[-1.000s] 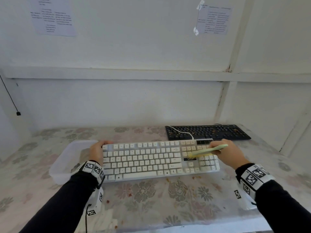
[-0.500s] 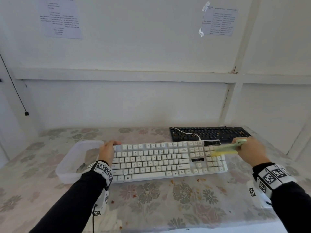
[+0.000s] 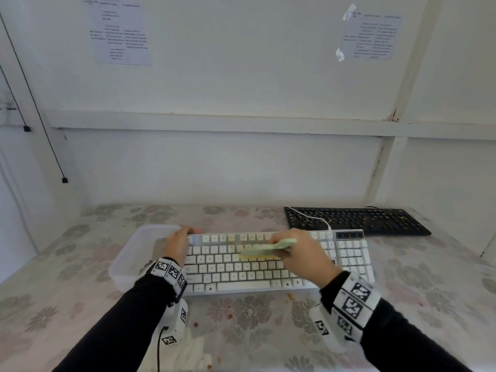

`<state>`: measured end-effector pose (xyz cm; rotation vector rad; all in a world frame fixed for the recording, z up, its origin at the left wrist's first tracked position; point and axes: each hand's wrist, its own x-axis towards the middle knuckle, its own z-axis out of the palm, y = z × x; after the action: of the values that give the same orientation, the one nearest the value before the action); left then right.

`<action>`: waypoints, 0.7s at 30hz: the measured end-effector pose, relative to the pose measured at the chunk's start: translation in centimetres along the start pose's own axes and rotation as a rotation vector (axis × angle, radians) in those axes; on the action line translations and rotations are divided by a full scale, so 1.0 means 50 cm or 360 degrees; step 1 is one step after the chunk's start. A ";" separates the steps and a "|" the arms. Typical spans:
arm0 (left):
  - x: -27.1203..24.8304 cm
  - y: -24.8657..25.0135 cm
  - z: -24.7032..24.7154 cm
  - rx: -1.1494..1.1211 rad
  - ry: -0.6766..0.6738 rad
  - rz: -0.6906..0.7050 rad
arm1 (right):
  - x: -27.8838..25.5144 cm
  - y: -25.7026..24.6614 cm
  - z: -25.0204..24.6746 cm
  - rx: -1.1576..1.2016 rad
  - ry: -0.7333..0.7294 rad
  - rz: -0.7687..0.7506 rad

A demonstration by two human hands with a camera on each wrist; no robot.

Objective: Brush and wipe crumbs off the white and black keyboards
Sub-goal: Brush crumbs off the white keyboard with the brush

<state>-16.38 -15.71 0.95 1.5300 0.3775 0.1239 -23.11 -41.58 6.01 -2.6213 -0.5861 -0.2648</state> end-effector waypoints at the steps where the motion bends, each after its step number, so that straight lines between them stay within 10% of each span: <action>1: -0.001 0.001 -0.003 -0.0027 -0.0008 -0.0019 | 0.009 -0.022 0.020 0.0009 -0.0025 -0.0072; 21: 0.004 -0.003 -0.006 -0.0499 -0.0317 -0.0329 | 0.069 -0.141 0.150 0.0051 -0.0031 -0.0349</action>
<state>-16.34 -15.36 0.77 1.1746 0.3373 -0.1262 -22.48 -31.18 2.98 -2.5320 -0.8788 -0.2943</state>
